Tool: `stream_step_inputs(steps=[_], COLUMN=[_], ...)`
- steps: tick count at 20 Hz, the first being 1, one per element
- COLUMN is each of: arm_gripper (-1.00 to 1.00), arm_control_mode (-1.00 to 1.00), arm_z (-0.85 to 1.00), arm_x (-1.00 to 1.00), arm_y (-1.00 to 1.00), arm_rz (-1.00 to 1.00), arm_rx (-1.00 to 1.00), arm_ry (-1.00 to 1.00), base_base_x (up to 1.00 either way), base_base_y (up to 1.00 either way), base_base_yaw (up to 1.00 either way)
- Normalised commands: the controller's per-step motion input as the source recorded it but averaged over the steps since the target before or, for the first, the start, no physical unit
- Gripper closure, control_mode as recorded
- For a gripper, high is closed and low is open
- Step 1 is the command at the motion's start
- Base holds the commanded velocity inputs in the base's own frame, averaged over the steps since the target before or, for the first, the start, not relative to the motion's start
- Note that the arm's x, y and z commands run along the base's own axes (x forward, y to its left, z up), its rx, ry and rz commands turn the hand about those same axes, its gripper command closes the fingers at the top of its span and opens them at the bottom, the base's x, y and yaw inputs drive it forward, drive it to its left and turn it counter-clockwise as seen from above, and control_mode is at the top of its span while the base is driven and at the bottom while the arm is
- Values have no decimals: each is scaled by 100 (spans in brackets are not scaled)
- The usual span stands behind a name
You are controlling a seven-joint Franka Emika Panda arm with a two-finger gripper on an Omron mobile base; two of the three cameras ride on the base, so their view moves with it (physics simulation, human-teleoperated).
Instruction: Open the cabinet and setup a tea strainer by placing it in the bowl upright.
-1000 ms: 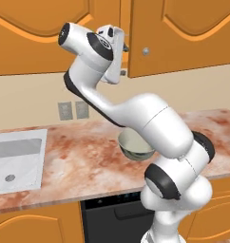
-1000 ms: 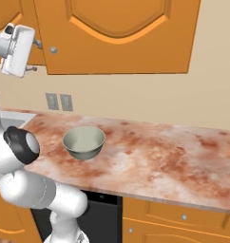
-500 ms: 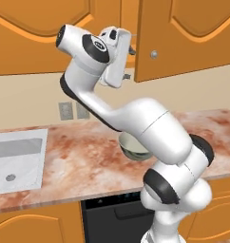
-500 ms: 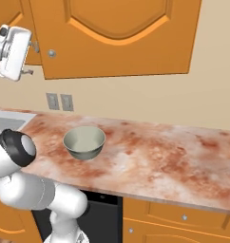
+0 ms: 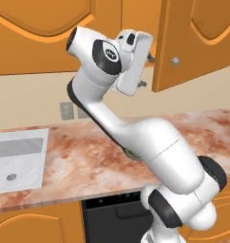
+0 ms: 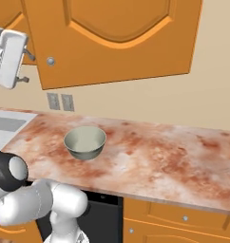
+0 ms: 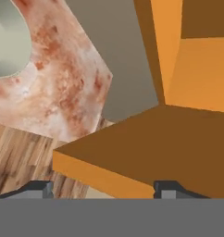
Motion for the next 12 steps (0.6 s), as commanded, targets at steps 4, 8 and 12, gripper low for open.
stream_step_inputs(steps=[4, 8, 12], arm_gripper=[-100, -100, -100], arm_control_mode=[-100, -100, -100], arm_z=[0, 0, 0], arm_x=[-99, -100, -99], arm_y=[-100, -100, -100], arm_rz=[-13, -13, -12], arm_rx=[7, 7, 6], arm_ry=[-15, -15, -15], base_base_x=[0, 0, 0], base_base_y=[0, 0, 0], base_base_yaw=[0, 0, 0])
